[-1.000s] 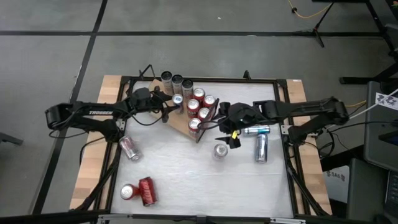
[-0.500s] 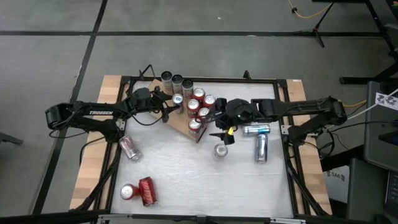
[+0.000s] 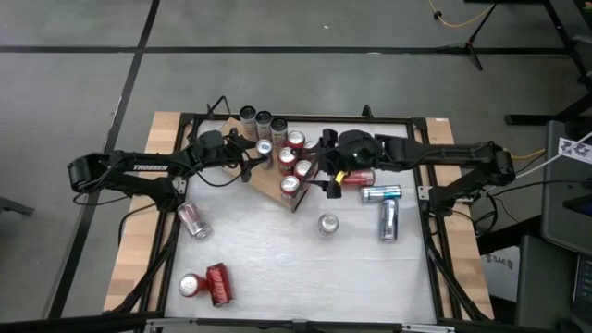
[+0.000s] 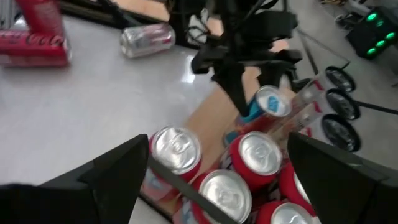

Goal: Pick and place cans onto a shelf
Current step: Put the bottom left blue/white soda can on the shelf

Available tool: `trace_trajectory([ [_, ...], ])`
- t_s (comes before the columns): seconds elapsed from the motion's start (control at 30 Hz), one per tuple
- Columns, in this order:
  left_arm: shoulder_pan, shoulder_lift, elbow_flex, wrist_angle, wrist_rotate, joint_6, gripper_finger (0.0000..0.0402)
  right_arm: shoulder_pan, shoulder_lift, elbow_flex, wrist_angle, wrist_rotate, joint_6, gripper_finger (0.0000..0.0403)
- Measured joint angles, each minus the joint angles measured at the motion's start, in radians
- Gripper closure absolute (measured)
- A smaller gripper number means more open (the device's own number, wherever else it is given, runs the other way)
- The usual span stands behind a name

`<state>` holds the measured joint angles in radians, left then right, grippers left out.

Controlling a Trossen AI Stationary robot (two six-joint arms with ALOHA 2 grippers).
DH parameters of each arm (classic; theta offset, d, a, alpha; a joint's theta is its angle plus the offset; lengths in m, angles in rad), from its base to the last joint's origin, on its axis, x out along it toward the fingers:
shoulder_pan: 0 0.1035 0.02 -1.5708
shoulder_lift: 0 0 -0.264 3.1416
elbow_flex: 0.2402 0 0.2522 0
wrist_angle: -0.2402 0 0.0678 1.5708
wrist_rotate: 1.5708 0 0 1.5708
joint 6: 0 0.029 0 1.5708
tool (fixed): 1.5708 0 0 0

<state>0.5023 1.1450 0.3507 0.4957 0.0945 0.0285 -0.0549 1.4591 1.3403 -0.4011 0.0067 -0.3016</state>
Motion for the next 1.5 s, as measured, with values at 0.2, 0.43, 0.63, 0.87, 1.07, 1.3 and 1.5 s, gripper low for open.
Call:
trace_trajectory([
  [0.2, 0.000, 0.000, 0.000, 0.011, 0.002, 0.000, 0.0126, -0.017, -0.001, 0.000, 0.046, -0.004, 0.000, 0.0031],
  [0.43, 0.000, 0.000, 0.000, 0.011, -0.006, 0.001, 0.0077, -0.039, -0.001, 0.000, 0.084, -0.030, -0.025, 0.0031],
  [0.63, 0.000, 0.000, 0.000, 0.012, -0.006, 0.001, 0.0073, -0.058, -0.001, 0.000, 0.123, -0.087, -0.023, 0.0031],
  [0.87, 0.001, -0.035, 0.000, 0.008, -0.014, 0.009, 0.0073, -0.091, -0.001, 0.000, 0.128, -0.105, -0.023, 0.0031],
  [1.07, 0.002, -0.094, 0.000, -0.016, -0.152, 0.011, 0.0072, -0.105, -0.001, 0.000, 0.178, -0.086, -0.023, 0.0031],
  [1.3, 0.002, -0.143, 0.000, -0.016, -0.151, 0.010, 0.0072, -0.103, -0.001, 0.000, 0.181, -0.085, -0.023, 0.0031],
  [1.5, 0.001, -0.147, 0.001, -0.016, -0.071, 0.010, 0.0072, -0.103, -0.001, 0.000, 0.181, -0.085, -0.023, 0.0031],
])
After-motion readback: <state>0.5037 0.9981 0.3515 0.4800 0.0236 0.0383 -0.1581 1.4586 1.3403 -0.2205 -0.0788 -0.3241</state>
